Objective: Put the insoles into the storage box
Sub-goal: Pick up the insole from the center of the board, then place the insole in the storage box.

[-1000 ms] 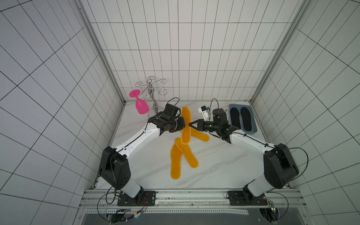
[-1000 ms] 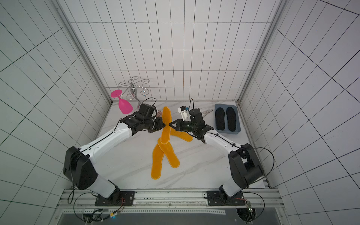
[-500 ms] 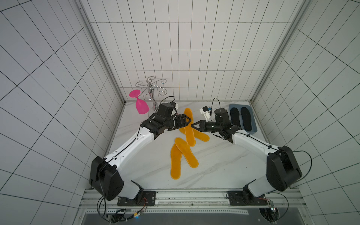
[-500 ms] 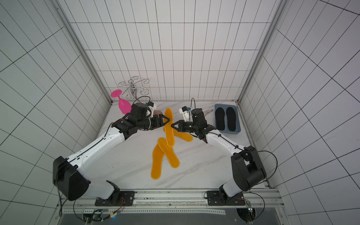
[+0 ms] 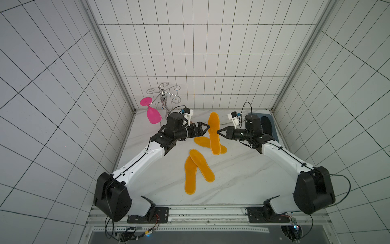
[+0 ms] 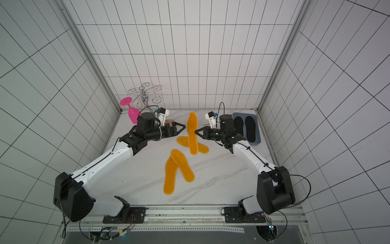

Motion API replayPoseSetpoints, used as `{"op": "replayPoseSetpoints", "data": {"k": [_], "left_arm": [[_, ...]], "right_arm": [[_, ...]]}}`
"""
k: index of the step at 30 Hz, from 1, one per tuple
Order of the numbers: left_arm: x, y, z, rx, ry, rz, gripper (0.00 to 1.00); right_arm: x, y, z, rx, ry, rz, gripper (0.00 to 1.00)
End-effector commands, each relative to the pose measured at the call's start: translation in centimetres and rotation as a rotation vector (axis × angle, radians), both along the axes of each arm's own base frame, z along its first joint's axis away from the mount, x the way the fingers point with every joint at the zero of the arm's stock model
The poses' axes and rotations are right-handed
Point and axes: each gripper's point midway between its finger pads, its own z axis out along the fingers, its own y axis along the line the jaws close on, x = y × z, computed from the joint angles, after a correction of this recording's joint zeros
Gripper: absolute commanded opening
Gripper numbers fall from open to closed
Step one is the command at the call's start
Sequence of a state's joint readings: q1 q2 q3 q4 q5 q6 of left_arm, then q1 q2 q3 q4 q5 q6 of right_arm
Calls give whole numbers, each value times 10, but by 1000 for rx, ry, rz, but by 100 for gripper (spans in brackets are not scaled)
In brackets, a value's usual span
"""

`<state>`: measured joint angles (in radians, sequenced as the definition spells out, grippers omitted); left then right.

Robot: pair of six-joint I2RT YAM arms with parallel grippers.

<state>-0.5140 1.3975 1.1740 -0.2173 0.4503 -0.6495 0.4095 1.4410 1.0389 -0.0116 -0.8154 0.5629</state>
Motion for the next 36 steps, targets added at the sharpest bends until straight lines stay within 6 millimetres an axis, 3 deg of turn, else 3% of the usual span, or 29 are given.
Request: {"op": "replayPoseSetpoints", "data": {"k": [1, 6, 14, 25, 30, 36], "left_arm": [[2, -15, 10, -48, -53, -50, 96], [0, -27, 6, -64, -39, -82, 99], [2, -40, -2, -86, -19, -115, 99], [18, -59, -6, -104, -4, -145, 99], [20, -64, -11, -103, 9, -159, 99], [21, -68, -18, -101, 31, -175, 99]], "right_arm": [[0, -22, 12, -22, -11, 10, 0], [12, -71, 1, -114, 11, -32, 0], [49, -150, -10, -216, 17, -165, 0], [95, -200, -21, -281, 40, -229, 0], [111, -233, -43, -420, 85, -257, 0], [148, -265, -64, -496, 96, -305, 0]]}}
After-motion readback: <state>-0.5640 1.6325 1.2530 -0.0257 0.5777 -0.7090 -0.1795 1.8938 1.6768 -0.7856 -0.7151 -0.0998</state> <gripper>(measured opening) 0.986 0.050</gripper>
